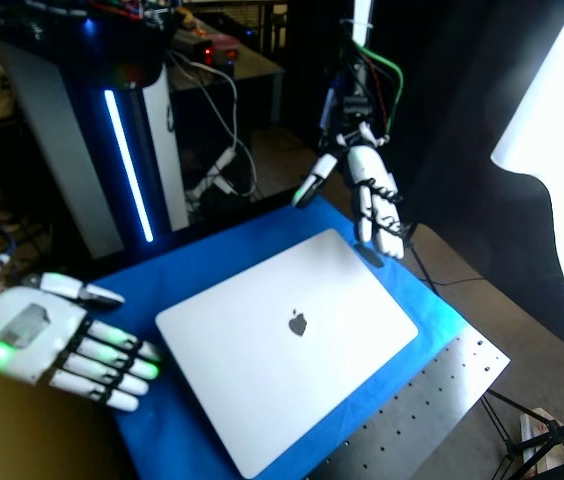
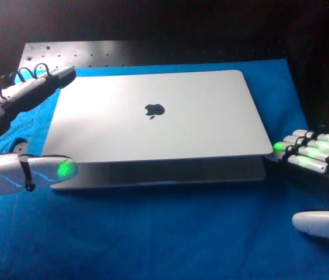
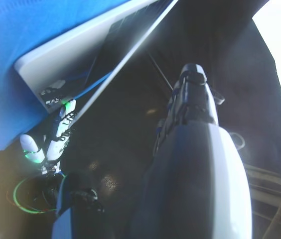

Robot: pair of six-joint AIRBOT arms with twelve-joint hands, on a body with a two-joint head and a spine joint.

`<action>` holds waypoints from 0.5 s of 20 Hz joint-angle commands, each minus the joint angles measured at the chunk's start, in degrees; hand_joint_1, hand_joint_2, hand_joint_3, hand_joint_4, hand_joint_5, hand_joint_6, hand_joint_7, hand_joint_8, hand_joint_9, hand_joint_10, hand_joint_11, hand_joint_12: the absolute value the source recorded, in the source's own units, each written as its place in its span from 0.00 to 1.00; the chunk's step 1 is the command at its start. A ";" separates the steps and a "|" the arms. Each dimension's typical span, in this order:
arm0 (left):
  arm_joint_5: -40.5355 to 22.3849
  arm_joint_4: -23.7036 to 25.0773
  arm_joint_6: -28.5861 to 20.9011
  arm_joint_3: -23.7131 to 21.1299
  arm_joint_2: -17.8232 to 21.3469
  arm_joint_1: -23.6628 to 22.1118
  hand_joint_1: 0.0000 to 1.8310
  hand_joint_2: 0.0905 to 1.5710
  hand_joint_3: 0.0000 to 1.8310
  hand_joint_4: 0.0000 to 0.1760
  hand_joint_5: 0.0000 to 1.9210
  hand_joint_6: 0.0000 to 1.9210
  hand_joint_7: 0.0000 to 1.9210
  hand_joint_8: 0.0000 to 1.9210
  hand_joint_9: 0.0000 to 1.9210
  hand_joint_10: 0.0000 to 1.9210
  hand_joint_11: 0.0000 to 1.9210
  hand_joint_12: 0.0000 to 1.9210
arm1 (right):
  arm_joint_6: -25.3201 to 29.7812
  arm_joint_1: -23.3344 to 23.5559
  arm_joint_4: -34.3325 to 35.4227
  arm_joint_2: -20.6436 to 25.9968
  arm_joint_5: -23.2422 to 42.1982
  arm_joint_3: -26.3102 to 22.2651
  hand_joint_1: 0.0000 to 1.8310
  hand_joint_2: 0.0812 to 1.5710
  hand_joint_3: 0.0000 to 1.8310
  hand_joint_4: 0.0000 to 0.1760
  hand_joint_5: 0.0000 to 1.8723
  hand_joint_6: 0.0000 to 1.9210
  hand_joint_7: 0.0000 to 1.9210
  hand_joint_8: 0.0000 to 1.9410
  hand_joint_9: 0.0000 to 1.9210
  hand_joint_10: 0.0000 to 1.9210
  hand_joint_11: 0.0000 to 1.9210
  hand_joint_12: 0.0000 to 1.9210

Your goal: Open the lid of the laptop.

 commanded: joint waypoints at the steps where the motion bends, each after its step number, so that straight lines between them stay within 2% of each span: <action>1: -6.59 -0.43 -0.34 0.29 -0.29 -0.37 0.25 0.59 0.00 1.00 0.00 0.00 0.00 0.00 0.00 0.00 0.00 0.00 | 0.17 0.85 0.30 -0.24 4.93 0.21 0.00 0.79 0.00 0.00 0.00 0.00 0.00 0.00 0.00 0.00 0.00 0.00; 4: -6.61 -0.43 -0.39 0.35 -0.45 -0.36 0.25 0.59 0.00 1.00 0.00 0.00 0.00 0.00 0.00 0.00 0.00 0.00 | 0.17 2.03 -0.28 0.15 4.94 0.38 0.00 0.78 0.00 0.00 0.00 0.00 0.00 0.00 0.00 0.00 0.00 0.00; 10: -6.73 -0.44 -0.45 0.32 -0.61 0.02 0.26 0.59 0.00 1.00 0.00 0.00 0.00 0.00 0.00 0.00 0.00 0.00 | 0.16 2.76 0.11 3.94 7.22 0.10 0.00 0.78 0.00 0.00 0.00 0.00 0.00 0.00 0.00 0.00 0.00 0.00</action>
